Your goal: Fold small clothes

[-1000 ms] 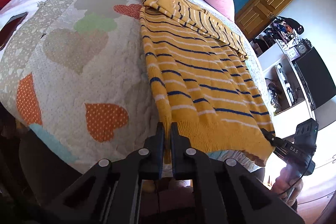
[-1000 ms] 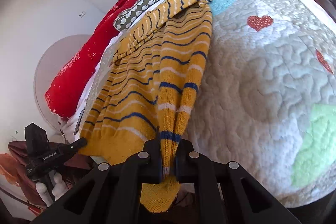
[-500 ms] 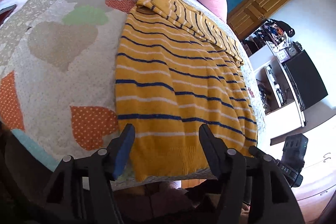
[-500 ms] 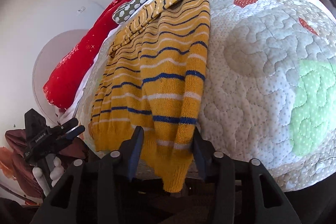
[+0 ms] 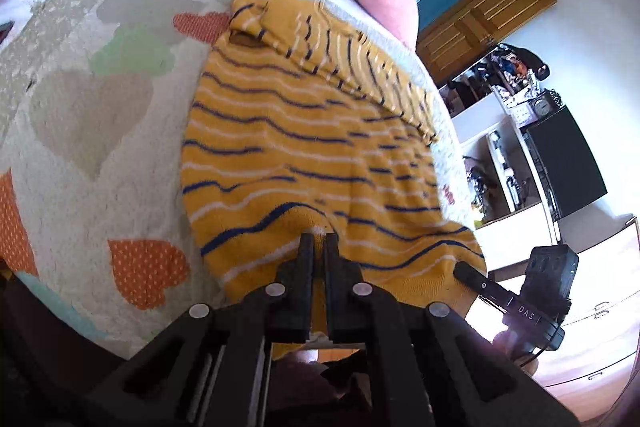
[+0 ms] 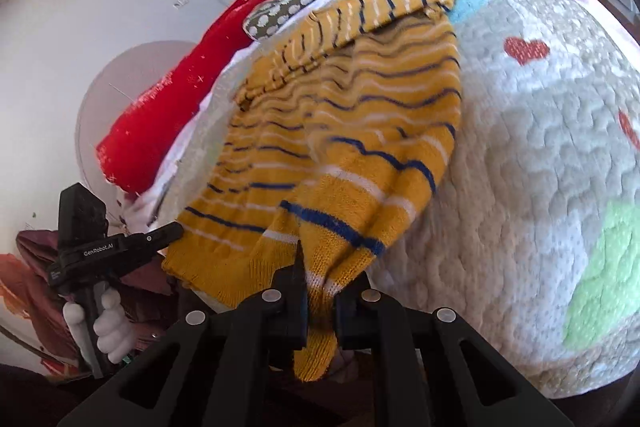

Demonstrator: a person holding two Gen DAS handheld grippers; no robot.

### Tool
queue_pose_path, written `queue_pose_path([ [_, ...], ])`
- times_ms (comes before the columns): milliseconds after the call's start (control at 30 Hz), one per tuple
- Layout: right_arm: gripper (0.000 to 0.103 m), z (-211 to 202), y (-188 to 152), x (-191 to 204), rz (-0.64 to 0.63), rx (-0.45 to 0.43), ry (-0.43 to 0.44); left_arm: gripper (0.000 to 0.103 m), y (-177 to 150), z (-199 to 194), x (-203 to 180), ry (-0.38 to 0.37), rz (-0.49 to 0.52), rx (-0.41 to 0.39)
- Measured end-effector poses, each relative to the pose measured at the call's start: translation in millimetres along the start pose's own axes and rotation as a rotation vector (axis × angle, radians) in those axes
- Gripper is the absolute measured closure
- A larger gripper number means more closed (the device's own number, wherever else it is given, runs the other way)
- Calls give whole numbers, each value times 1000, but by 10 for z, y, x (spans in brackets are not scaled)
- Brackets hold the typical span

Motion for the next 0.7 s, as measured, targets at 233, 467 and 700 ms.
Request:
queue_pose_path([
  [233, 94, 102, 1198, 266, -1, -110, 89, 99, 1151, 292, -323, -1, 38, -97],
  [467, 94, 709, 2577, 103, 31, -171, -40, 99, 2164, 751, -523, 39, 66, -118],
  [700, 92, 1537, 3130, -756, 214, -79, -260, 64, 1834, 488, -491, 103, 169, -135],
])
Point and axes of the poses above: each gripper's, at about its wrist camera, not at the fingertips, and z roughly the way its jaws point, x to its left, y to its top, the point moved 7 cm from there along z, roughly the way its jaws point
